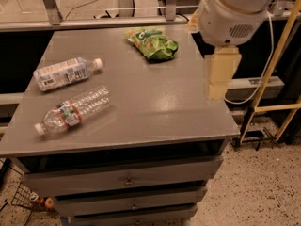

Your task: Place water bottle upright

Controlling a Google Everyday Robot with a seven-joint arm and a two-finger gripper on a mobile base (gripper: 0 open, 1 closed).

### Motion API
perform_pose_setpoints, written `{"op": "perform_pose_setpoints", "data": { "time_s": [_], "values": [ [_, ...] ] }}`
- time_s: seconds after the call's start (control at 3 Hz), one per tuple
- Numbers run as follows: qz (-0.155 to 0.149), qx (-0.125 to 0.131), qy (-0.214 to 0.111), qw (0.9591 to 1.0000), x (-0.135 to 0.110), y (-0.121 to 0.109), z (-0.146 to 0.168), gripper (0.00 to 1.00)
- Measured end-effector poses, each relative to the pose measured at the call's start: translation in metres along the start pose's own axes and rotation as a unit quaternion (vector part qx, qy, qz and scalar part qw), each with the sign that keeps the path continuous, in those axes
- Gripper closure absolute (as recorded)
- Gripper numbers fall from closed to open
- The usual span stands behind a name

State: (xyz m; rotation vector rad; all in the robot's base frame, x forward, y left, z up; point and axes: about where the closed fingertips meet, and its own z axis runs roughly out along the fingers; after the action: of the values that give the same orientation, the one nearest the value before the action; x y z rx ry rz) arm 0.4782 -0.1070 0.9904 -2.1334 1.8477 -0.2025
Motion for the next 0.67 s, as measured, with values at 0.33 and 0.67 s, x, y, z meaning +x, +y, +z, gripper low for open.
{"op": "perform_pose_setpoints", "data": {
  "time_s": [0.33, 0.67],
  "values": [
    [-0.112, -0.021, -0.022, 0.9933, -0.0676, -0.0111, 0.0276, 0.00],
    [-0.111, -0.020, -0.022, 0.9934, -0.0673, -0.0113, 0.0273, 0.00]
  ]
}}
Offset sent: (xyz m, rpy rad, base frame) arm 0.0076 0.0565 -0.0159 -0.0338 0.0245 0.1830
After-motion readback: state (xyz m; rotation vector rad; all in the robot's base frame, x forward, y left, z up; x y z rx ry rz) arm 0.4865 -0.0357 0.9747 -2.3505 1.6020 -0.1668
